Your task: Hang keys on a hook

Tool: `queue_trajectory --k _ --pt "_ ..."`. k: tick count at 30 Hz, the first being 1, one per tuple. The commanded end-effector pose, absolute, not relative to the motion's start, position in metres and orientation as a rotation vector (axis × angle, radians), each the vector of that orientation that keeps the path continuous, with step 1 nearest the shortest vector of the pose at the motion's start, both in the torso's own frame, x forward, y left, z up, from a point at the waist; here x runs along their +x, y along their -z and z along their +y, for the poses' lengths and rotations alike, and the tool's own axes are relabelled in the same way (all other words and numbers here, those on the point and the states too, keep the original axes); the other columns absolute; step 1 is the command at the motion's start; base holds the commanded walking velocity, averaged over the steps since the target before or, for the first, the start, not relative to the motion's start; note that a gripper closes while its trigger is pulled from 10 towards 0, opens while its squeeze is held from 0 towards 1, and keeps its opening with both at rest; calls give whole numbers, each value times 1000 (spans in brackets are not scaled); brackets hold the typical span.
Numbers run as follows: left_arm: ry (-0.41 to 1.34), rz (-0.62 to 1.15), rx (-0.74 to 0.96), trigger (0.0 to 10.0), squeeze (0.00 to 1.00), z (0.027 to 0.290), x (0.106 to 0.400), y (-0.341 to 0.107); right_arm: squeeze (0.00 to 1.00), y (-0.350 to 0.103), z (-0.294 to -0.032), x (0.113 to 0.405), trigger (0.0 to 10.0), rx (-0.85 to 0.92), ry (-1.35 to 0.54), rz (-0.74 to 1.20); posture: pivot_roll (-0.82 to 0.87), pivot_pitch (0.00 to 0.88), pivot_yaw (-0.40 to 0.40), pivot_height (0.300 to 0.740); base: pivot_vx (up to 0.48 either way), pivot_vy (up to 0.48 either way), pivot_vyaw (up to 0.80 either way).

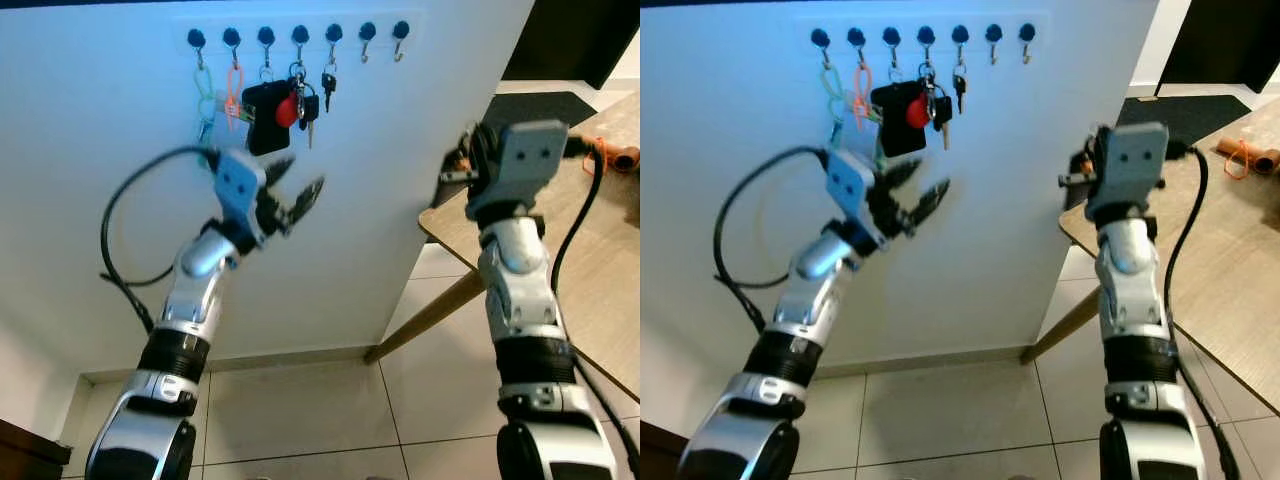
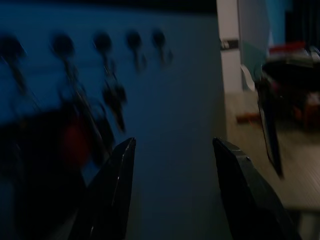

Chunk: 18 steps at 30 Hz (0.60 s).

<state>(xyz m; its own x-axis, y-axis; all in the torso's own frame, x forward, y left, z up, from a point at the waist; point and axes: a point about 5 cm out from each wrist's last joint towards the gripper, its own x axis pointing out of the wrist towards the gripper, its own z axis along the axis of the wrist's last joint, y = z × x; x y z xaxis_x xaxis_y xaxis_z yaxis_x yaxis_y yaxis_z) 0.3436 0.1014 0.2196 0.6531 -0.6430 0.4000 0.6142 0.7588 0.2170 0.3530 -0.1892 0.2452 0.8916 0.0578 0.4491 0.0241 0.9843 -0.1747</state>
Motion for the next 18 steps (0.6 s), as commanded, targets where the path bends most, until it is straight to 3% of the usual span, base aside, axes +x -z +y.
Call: queue_trajectory --k 1,18 --pt "712 -494 26 10000 0 96 343 -227 0 -250 -183 359 10000 -178 -66 -454 2 36 -6 740 0 0 0" --pt "723 -461 43 10000 0 79 338 -238 0 -299 -163 403 10000 -329 -182 -390 16 67 -33 740 0 0 0"
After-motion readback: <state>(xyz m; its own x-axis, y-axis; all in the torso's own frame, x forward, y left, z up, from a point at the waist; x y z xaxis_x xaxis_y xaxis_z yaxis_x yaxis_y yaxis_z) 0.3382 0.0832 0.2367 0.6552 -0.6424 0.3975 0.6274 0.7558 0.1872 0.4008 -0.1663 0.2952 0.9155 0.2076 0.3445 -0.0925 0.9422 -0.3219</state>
